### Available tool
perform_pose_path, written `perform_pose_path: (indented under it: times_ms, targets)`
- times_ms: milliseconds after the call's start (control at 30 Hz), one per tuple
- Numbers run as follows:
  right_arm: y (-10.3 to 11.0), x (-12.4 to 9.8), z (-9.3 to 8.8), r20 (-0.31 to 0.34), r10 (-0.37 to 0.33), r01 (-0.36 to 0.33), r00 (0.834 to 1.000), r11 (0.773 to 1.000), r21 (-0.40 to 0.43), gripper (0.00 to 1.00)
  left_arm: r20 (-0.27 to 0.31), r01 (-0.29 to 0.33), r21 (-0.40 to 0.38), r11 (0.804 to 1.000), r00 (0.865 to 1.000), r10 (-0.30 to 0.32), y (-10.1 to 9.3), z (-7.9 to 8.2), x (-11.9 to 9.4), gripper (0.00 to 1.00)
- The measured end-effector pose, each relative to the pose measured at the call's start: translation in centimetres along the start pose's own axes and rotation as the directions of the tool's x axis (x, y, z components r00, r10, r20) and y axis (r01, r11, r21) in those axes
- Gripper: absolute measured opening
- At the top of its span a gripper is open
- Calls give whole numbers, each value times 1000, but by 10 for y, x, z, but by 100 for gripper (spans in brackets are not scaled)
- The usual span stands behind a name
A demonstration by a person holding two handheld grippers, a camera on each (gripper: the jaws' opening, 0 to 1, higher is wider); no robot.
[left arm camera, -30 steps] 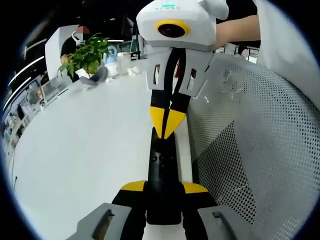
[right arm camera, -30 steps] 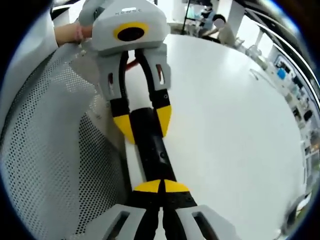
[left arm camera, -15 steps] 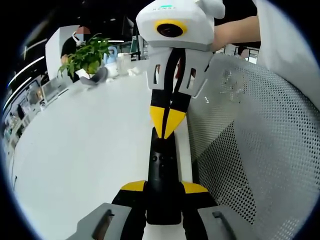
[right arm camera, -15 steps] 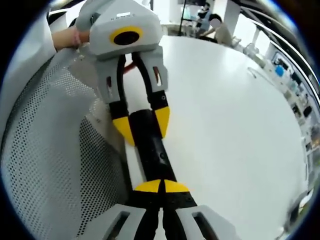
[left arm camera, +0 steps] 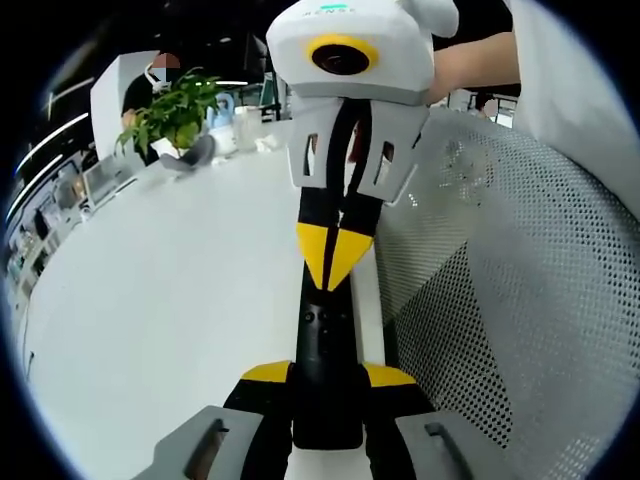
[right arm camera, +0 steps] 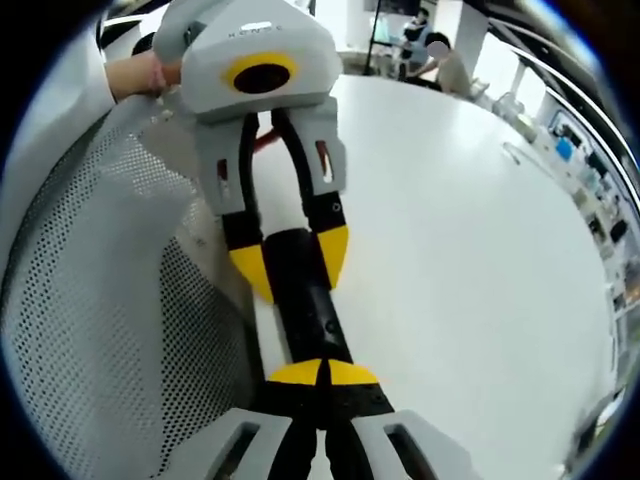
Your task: Press the specified remote control buttons in sequence, fully releasing each button before pressing the next.
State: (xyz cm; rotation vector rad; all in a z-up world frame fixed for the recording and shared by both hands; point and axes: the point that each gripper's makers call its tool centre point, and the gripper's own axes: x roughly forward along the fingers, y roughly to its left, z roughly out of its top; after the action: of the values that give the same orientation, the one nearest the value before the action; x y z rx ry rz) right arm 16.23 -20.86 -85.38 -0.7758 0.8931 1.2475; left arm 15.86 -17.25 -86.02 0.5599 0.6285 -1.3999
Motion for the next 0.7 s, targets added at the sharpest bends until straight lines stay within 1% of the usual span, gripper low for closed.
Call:
perform_pose_path:
  times_ms: [67,200,333,633,700]
  targets:
    - [0,0,0,-3,5,-5,1000,1000,8,0,0,0,0,1000,1000,0,0,0,0,25]
    - [0,1,0,-21,10,-10,1000,1000,-2,0,-1,1,1,1000,1000,-1,0,0,0,25]
    - [0,1,0,-24,4,-4,1000,1000,-10,0,-7,-2,3,1000,1000,2,0,0,0,25]
    - [1,-1,1,-9,-13,13,1000,1000,-5,0,-5,-3,1,1000,1000,3,0,0,0,25]
    - [3,-1,8,16,-7,7,1000,1000,1,0,-5,-3,1,1000,1000,3,0,0,0,25]
